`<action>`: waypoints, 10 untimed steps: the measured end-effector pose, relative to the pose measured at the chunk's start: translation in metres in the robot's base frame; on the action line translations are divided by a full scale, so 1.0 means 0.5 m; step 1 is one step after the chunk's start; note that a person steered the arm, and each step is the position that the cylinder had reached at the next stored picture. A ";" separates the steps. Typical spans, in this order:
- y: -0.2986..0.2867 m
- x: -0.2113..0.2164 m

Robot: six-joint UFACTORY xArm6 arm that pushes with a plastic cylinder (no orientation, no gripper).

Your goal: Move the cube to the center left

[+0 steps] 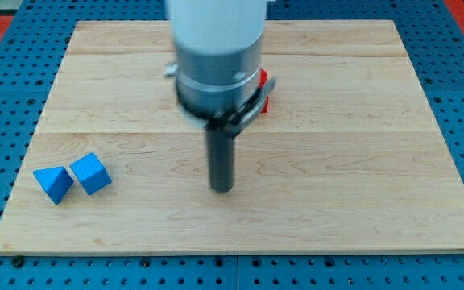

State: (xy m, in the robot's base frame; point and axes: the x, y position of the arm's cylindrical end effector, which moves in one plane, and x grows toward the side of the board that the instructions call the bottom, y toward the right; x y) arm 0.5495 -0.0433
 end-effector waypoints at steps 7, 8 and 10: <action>-0.363 -0.152; -0.366 -0.166; -0.450 -0.199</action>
State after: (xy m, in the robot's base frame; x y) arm 0.4501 -0.2681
